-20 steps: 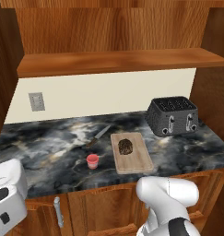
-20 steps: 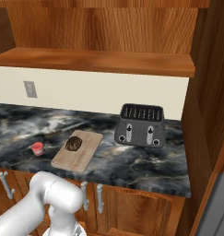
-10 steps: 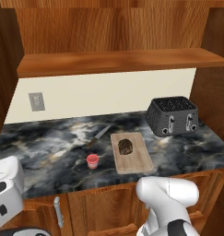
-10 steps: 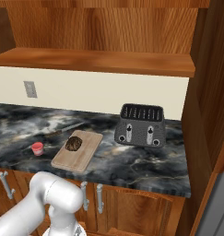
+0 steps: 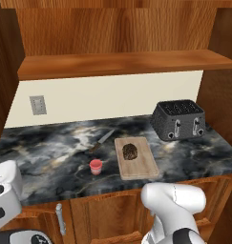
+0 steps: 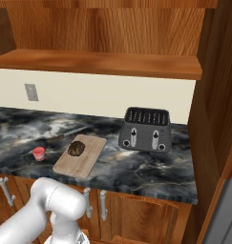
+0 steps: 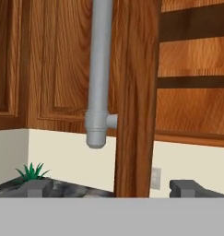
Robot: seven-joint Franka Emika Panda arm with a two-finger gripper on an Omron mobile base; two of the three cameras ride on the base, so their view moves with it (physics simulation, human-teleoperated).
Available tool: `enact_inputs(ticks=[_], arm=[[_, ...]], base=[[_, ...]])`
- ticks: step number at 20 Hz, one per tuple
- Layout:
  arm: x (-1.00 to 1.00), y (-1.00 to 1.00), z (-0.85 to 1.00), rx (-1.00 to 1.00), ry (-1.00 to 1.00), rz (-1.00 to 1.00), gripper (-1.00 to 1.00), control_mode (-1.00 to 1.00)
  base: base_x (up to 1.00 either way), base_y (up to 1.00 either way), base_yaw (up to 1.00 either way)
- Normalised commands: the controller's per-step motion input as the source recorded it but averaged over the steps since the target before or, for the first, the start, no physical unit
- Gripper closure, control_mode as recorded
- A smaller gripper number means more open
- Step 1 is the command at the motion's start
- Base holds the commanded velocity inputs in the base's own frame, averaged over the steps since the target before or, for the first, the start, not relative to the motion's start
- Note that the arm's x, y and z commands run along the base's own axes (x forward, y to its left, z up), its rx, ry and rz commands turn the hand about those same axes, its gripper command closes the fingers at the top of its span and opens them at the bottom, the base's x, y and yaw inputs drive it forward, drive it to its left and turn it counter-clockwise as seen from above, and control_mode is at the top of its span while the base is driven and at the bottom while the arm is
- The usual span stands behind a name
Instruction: Pick the bread, place it on the cutting board, pick the jam, place it on the counter, and close the cabinet.
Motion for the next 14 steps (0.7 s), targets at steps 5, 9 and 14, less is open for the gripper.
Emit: enact_inputs(ticks=[5,9,14], arm=[[0.12,0.03,0.0,0.0,-0.01,0.0,-1.0,-1.0],[0.15,0.05,-0.02,0.0,-0.01,-0.02,-1.0,-1.0],[0.14,0.05,-0.04,0.0,-0.01,-0.02,-1.0,-1.0]], base=[[0.0,0.0,0.0],[0.0,0.0,0.0],[0.0,0.0,0.0]])
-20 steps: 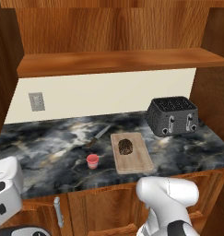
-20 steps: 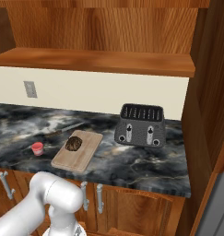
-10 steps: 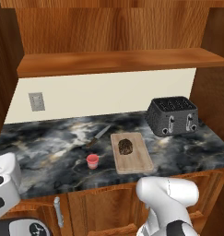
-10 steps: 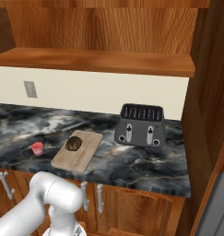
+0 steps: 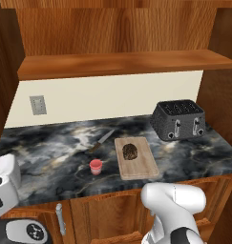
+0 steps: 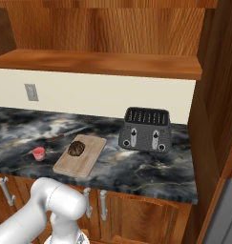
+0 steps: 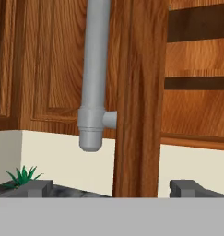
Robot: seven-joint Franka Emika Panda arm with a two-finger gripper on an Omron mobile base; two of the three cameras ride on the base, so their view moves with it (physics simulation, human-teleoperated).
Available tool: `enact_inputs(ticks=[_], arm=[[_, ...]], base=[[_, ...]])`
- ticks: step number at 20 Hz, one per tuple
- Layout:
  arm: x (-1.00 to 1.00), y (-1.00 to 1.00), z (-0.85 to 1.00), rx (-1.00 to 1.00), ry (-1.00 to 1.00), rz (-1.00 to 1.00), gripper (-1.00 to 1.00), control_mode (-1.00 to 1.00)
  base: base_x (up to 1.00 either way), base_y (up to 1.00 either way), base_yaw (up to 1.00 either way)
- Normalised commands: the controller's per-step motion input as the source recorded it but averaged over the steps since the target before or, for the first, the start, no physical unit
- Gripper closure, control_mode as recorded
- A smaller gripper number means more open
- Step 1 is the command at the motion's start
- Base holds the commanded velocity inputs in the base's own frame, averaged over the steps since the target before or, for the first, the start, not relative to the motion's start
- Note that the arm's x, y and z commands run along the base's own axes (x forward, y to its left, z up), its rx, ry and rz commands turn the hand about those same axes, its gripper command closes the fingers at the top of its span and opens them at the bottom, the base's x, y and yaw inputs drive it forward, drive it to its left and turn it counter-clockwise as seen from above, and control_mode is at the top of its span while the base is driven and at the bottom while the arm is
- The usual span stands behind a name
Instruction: Pick the bread, place it on the cutting board, pick the jam, place it on the counter, and close the cabinet.
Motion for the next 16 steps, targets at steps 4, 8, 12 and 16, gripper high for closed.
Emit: enact_inputs(ticks=[4,8,12,16], arm=[[0.19,0.11,-0.08,0.0,0.0,-0.03,-1.0,-1.0],[0.22,0.12,-0.09,0.0,0.0,-0.03,-1.0,-1.0],[0.18,0.13,-0.06,0.0,0.0,-0.02,-1.0,-1.0],[0.18,0.15,-0.08,0.0,0.0,-0.01,-1.0,-1.0]], base=[[0.0,0.0,0.0],[0.0,0.0,0.0],[0.0,0.0,0.0],[0.0,0.0,0.0]])
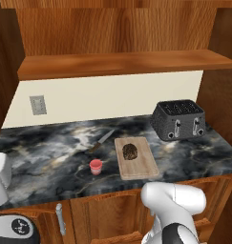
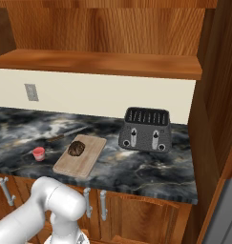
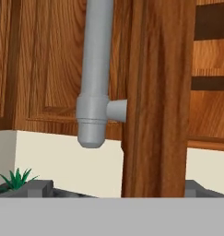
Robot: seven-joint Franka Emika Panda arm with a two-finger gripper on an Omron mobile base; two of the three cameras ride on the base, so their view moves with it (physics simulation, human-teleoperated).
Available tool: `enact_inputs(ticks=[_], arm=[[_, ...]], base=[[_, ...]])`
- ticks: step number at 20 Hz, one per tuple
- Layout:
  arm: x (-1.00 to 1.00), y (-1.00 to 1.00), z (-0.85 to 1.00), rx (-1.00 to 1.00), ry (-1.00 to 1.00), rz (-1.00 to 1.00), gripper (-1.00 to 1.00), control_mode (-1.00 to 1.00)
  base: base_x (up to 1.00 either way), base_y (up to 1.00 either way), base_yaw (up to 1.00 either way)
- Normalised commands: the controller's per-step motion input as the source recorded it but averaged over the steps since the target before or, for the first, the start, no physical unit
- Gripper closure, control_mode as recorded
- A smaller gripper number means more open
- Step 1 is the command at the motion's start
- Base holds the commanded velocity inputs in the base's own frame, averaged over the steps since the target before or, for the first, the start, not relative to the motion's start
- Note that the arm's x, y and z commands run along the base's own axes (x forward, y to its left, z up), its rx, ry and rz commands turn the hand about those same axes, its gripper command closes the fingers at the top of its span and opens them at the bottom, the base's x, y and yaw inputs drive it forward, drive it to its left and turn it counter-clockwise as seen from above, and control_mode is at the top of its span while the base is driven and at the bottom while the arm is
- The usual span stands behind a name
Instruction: Pick the bread, place it on the cutting board, pick the jam, place it on the counter, and close the cabinet.
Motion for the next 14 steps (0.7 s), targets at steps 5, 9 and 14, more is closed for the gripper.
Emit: enact_inputs(ticks=[5,9,14], arm=[[0.19,-0.03,0.0,0.0,-0.04,-0.08,-1.0,-1.0],[0.16,-0.22,0.0,0.0,-0.05,-0.14,-1.0,-1.0],[0.17,-0.28,0.0,0.0,-0.06,-0.16,-1.0,-1.0]], base=[[0.0,0.0,0.0],[0.0,0.0,0.0],[0.0,0.0,0.0]])
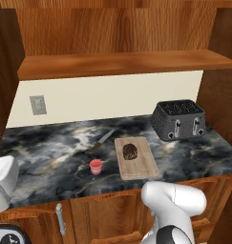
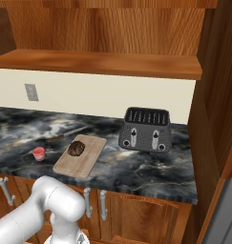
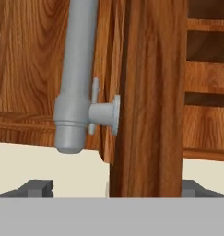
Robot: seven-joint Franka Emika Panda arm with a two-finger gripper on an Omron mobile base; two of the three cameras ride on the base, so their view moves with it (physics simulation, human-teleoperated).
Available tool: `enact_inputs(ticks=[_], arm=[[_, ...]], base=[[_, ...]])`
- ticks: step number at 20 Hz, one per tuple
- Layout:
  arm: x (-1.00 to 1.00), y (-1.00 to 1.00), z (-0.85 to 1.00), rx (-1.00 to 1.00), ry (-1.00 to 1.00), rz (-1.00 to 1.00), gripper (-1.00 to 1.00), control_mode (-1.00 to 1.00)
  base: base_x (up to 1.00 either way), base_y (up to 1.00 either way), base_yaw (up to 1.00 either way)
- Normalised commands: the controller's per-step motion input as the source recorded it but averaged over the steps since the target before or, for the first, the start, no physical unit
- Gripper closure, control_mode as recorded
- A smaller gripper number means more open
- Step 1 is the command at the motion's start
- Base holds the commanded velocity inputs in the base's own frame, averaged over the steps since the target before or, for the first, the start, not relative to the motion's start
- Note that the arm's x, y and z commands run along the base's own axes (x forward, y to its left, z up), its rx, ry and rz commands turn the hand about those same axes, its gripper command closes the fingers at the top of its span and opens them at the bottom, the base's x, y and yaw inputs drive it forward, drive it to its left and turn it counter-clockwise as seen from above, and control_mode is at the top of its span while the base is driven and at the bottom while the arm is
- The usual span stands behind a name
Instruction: Pick the bread, place it on the cutting board, pick the jam, place it on the counter, and close the cabinet.
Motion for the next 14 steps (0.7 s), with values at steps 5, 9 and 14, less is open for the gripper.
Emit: enact_inputs(ticks=[5,9,14], arm=[[0.17,-0.28,0.0,0.0,-0.07,-0.15,-1.0,-1.0],[0.15,-0.29,0.0,0.0,-0.06,-0.16,-1.0,-1.0],[0.11,-0.31,0.0,0.0,-0.06,-0.17,-1.0,-1.0]], base=[[0.0,0.0,0.0],[0.0,0.0,0.0],[0.0,0.0,0.0]])
